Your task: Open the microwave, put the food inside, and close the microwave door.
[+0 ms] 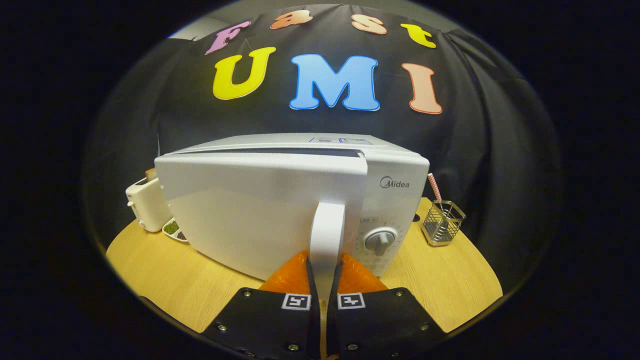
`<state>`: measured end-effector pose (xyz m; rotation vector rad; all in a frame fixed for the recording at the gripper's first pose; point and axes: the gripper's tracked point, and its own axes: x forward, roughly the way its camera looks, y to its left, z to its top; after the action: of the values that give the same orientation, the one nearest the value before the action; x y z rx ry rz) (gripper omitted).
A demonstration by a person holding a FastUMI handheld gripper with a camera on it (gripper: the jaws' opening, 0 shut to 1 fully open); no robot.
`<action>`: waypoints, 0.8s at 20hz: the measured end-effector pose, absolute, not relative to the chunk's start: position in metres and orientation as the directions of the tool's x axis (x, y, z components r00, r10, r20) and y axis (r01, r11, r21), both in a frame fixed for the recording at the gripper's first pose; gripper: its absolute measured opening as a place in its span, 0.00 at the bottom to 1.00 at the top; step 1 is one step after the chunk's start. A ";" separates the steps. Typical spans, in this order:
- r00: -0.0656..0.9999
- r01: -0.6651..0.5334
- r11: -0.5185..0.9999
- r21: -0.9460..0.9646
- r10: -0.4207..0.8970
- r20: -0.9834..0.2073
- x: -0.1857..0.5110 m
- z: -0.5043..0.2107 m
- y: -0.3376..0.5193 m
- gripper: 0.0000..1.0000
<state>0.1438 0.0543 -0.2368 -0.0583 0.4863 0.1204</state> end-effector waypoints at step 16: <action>0.795 -0.219 0.974 0.049 0.208 -0.570 0.021 -0.231 0.116 0.11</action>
<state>0.0207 0.1161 -0.2306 -0.0196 0.6100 0.2295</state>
